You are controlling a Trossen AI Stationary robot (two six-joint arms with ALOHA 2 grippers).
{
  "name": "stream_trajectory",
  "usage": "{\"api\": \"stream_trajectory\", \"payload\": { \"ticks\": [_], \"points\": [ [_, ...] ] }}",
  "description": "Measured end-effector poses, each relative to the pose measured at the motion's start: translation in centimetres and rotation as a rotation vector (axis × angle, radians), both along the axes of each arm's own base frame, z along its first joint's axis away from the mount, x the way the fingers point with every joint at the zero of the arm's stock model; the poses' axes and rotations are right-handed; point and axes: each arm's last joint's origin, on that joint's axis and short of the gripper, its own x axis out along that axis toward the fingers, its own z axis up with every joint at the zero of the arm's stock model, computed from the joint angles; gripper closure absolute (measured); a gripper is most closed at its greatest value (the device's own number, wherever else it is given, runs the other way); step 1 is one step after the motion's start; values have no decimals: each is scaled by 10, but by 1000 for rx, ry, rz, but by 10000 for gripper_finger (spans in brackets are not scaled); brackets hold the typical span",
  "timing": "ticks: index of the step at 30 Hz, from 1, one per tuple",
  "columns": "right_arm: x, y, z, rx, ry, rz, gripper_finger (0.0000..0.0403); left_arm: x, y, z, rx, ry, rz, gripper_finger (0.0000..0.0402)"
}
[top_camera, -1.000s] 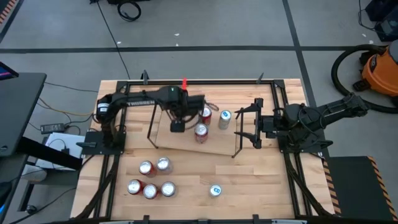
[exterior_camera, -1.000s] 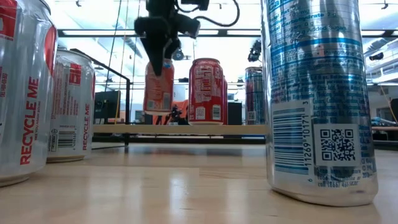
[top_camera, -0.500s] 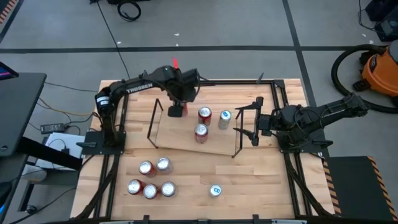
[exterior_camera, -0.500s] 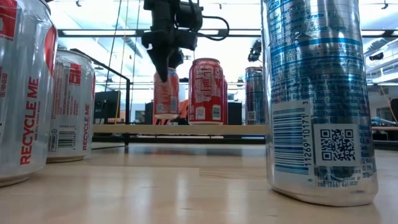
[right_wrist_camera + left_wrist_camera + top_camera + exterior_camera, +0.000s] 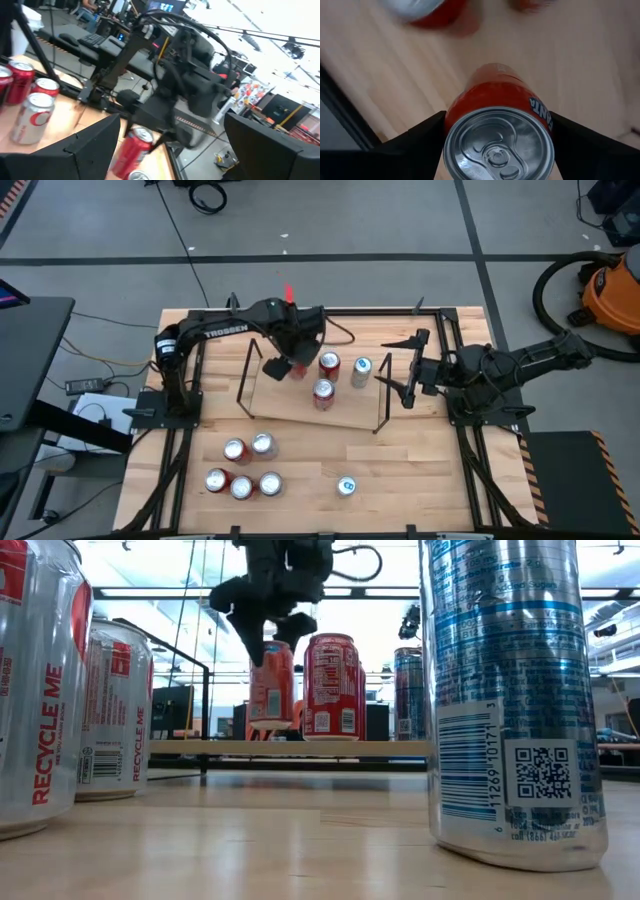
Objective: Place canned beverage on shelf
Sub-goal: Put the right red soda can on the shelf
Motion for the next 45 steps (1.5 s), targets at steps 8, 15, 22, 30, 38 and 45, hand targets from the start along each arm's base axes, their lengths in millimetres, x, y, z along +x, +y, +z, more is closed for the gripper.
{"api": "stream_trajectory", "payload": {
  "ticks": [8,15,22,30,38,45],
  "points": [
    [1,-7,0,0,-1,-34,34,2,-9,0,88,43,-239,92],
    [1,-7,-1,3,5,-21,34,2,-9,-1,70,37,-222,92],
    [2,-6,0,9,1,16,34,13,-7,-18,-14,41,-28,92],
    [2,-6,0,13,1,18,34,19,0,-29,-29,56,16,92],
    [2,-6,-1,12,2,18,34,16,15,-29,-24,53,67,92],
    [2,-6,-1,12,2,18,34,17,16,-30,-19,38,81,91]
  ]
}}
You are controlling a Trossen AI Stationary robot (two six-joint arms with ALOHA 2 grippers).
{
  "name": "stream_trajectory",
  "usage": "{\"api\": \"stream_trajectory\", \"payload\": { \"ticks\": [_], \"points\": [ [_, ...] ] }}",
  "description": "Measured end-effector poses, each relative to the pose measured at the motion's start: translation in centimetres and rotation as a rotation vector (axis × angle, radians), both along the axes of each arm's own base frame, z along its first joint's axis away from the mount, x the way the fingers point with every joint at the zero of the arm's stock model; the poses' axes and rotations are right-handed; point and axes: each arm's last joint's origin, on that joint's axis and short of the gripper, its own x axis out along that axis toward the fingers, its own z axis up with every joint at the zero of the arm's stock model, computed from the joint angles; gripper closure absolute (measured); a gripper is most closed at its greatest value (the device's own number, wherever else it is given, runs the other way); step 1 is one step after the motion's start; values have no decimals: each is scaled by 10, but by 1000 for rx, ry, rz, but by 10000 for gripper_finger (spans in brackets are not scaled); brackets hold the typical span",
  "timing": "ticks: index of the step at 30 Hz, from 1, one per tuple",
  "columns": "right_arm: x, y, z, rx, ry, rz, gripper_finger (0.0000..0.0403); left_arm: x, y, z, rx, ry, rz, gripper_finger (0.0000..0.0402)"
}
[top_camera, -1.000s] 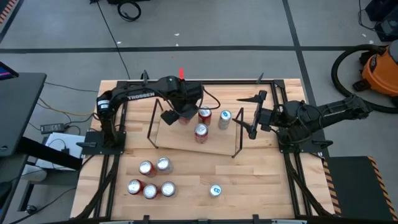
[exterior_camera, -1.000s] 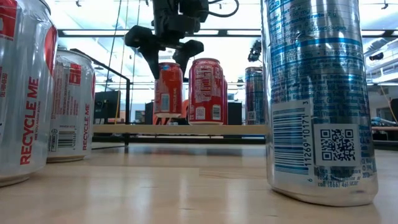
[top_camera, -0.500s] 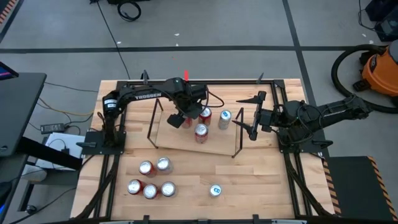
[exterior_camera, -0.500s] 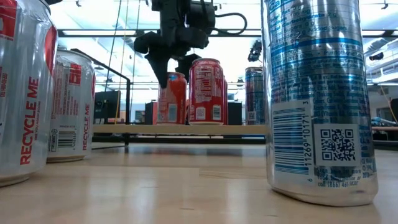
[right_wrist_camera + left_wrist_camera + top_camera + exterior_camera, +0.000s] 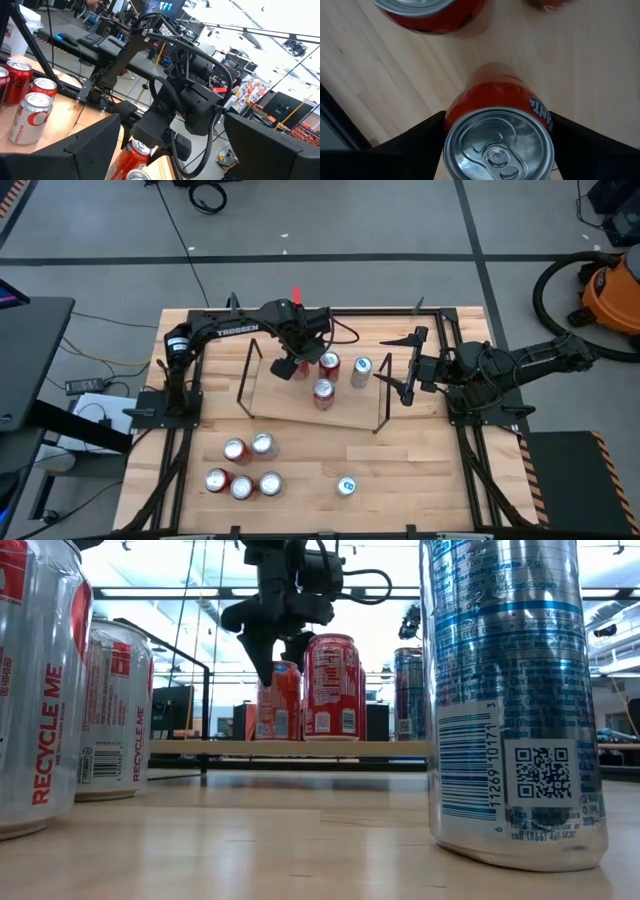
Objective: Place canned beverage on shelf
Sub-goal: Put the right red soda can on the shelf
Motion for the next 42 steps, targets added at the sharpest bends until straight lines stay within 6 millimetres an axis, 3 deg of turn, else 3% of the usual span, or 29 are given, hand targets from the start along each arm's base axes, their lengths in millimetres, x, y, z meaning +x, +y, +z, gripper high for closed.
{"api": "stream_trajectory", "payload": {
  "ticks": [20,35,42],
  "points": [
    [0,0,0,-1,1,3,34,1,-1,-1,21,11,203,13],
    [0,0,0,-4,1,4,34,-5,-11,27,83,55,225,9],
    [0,0,0,-4,1,4,34,-12,-12,28,137,135,263,10]
  ]
}}
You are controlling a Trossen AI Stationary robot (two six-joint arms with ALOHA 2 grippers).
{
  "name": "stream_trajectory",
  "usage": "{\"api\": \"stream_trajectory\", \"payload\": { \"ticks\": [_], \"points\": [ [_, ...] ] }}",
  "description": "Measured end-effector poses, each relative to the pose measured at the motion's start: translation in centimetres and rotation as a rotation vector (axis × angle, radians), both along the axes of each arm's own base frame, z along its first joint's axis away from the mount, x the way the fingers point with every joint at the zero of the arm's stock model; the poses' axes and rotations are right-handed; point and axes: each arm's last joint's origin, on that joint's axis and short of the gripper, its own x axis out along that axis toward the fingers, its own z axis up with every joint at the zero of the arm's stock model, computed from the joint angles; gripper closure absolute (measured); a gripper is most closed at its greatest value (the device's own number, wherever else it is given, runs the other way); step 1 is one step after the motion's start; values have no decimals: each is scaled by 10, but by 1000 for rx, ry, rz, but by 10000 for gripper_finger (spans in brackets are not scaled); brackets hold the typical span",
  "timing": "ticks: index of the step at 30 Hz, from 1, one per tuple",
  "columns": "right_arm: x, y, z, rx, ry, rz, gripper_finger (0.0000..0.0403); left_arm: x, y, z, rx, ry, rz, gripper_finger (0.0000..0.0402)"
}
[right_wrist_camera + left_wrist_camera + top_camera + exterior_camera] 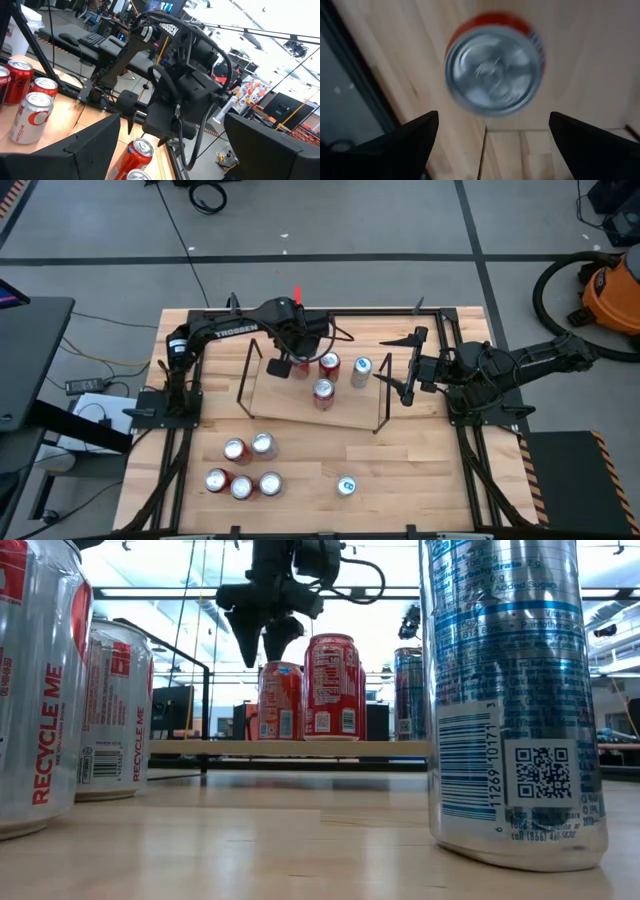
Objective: Place canned beverage on shelf
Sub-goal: Put the right red soda can on the shelf
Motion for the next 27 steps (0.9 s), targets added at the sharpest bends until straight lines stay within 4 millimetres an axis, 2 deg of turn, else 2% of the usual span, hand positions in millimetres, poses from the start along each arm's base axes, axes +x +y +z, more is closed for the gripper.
{"api": "stream_trajectory", "payload": {
  "ticks": [8,18,27],
  "points": [
    [0,0,0,2,-1,7,34,2,7,1,175,13,12,10],
    [0,1,0,2,-1,22,34,1,19,1,153,-29,57,10],
    [0,1,0,2,0,21,34,6,18,1,111,-86,56,10]
  ]
}}
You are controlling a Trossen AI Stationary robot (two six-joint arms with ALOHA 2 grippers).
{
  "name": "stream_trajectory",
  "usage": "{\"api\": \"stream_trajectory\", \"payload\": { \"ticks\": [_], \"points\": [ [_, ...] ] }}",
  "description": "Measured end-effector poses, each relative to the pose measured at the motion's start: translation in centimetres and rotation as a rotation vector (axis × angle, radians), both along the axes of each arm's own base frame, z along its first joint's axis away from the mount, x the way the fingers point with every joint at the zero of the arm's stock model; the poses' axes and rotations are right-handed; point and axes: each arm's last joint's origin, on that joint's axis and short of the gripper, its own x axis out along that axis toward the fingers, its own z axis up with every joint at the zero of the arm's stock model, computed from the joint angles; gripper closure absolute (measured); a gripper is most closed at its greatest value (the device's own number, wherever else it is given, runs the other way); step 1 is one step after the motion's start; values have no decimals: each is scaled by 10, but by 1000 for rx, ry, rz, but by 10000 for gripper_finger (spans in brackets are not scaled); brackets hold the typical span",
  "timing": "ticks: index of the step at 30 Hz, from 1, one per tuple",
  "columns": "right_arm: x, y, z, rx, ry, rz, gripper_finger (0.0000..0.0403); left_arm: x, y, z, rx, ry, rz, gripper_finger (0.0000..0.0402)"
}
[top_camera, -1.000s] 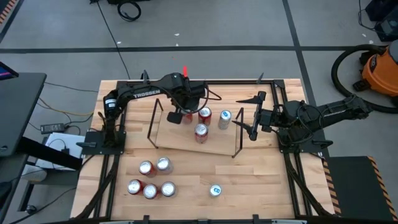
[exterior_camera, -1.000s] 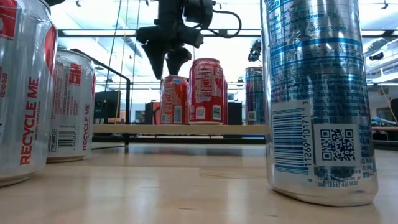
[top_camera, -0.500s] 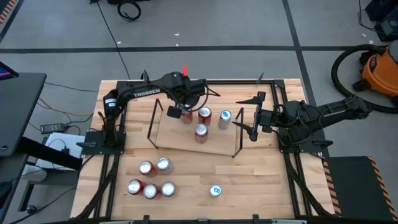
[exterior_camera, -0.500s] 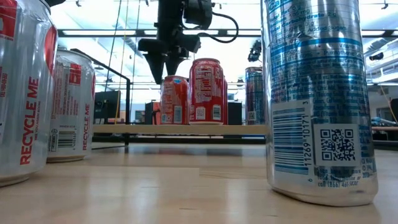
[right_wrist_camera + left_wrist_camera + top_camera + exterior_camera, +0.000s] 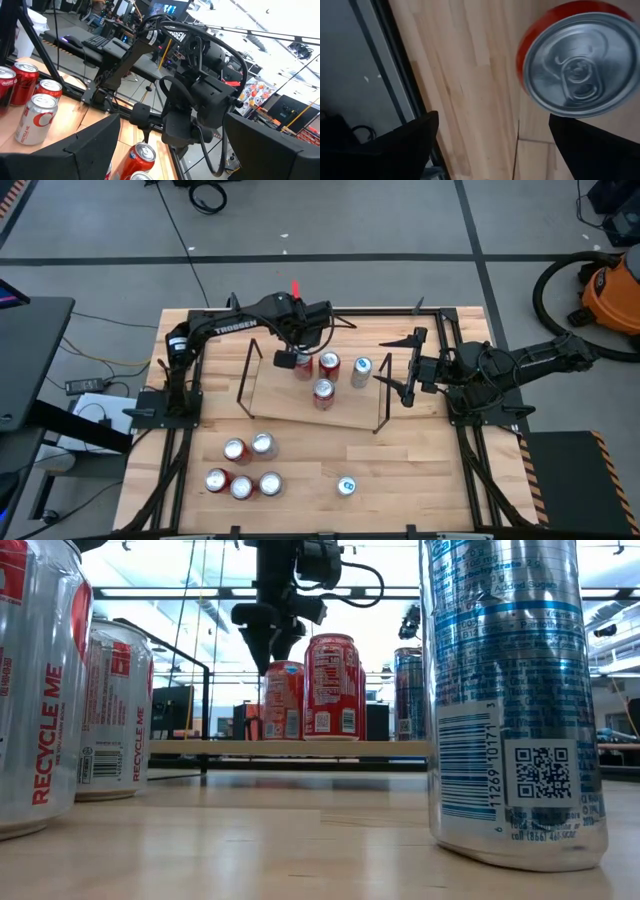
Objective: Place canned beverage on shelf
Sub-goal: Put the right red soda can on the shelf, then adjust the red-white soda can on the shelf
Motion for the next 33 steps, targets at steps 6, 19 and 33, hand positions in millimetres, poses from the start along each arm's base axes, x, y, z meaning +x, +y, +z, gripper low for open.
{"api": "stream_trajectory", "payload": {
  "ticks": [6,19,33],
  "points": [
    [0,0,0,0,0,-1,34,2,0,0,1,-19,2,10],
    [0,0,0,0,0,-2,34,0,-4,1,-23,1,2,10],
    [0,0,0,-3,0,-1,34,5,-78,36,-105,-74,81,10]
  ]
}}
